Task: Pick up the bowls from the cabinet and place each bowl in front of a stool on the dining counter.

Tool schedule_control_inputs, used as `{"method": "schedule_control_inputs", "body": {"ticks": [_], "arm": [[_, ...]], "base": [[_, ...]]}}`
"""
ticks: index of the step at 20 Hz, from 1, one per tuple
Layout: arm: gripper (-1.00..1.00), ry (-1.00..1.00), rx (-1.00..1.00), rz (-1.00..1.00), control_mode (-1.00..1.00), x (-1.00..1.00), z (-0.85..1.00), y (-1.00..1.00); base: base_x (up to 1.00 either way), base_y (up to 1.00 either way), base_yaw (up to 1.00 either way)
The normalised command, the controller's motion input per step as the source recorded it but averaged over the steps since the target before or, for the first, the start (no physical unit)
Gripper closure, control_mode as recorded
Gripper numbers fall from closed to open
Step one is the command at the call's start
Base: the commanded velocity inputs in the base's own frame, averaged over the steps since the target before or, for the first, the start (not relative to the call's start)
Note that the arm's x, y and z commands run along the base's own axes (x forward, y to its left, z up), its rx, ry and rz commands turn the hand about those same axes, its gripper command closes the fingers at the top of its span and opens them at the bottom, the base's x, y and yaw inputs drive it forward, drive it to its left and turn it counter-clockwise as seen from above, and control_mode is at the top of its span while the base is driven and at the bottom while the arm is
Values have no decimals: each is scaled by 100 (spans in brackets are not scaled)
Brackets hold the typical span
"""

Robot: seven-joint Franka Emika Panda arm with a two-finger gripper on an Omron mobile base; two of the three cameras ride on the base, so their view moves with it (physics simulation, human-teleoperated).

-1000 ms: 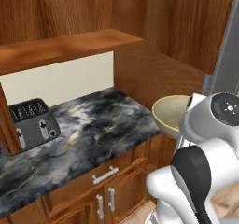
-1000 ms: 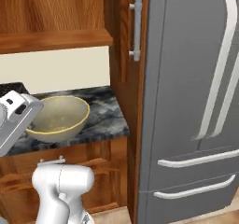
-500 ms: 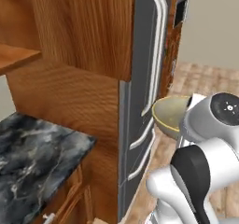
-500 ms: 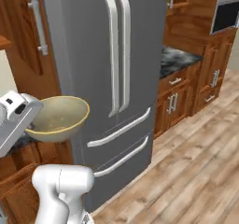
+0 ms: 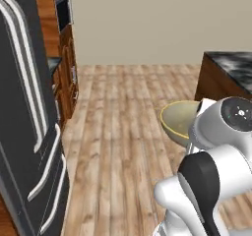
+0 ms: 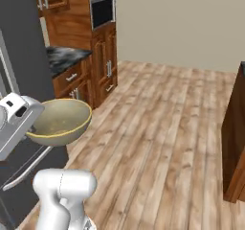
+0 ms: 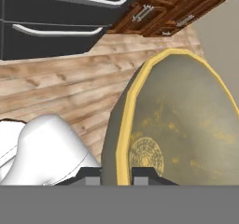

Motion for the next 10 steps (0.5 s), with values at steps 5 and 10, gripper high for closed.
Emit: {"method": "schedule_control_inputs", "body": {"ticks": [5,10], "arm": [[100,0,0,0,100,0,0,0],[100,0,0,0,100,0,0,0]], "base": [[66,-65,-47],[100,0,-18]]}}
